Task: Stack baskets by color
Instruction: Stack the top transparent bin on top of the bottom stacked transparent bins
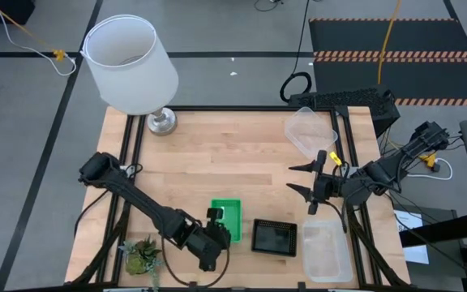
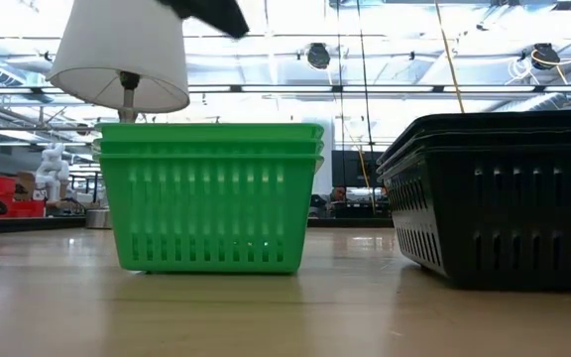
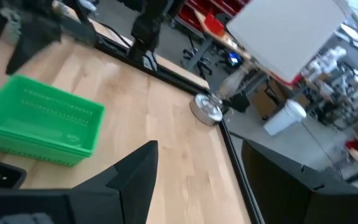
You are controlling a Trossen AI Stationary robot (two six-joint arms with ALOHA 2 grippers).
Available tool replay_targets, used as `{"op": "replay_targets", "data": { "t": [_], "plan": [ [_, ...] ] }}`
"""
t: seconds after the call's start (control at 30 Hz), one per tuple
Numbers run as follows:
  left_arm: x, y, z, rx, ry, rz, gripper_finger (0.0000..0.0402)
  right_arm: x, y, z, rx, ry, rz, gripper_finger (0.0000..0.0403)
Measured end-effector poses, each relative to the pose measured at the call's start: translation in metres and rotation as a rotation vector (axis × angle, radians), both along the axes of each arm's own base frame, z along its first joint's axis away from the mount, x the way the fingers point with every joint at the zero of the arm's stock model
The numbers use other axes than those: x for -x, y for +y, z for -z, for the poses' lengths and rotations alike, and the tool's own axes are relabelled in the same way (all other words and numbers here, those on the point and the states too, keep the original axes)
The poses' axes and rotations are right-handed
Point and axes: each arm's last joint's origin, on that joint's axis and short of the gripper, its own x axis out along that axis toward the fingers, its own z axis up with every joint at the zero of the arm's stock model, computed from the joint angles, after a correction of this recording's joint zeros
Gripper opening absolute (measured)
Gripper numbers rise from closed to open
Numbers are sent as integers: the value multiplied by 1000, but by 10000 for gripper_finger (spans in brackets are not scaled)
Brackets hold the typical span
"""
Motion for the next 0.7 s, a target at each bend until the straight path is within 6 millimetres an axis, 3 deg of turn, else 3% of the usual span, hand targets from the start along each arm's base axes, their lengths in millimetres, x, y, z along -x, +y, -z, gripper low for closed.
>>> {"op": "replay_targets", "data": {
  "t": [0.2,0.47,0.7],
  "plan": [
    [3,19,-18,-161,-48,5,145,-3,-16,11,-21,82,109,226],
    [3,54,-17,-310,53,-78,145,9,-55,38,-68,352,375,226],
    [-7,78,-13,-347,66,-101,145,11,-93,45,-123,526,456,226]
  ]
}}
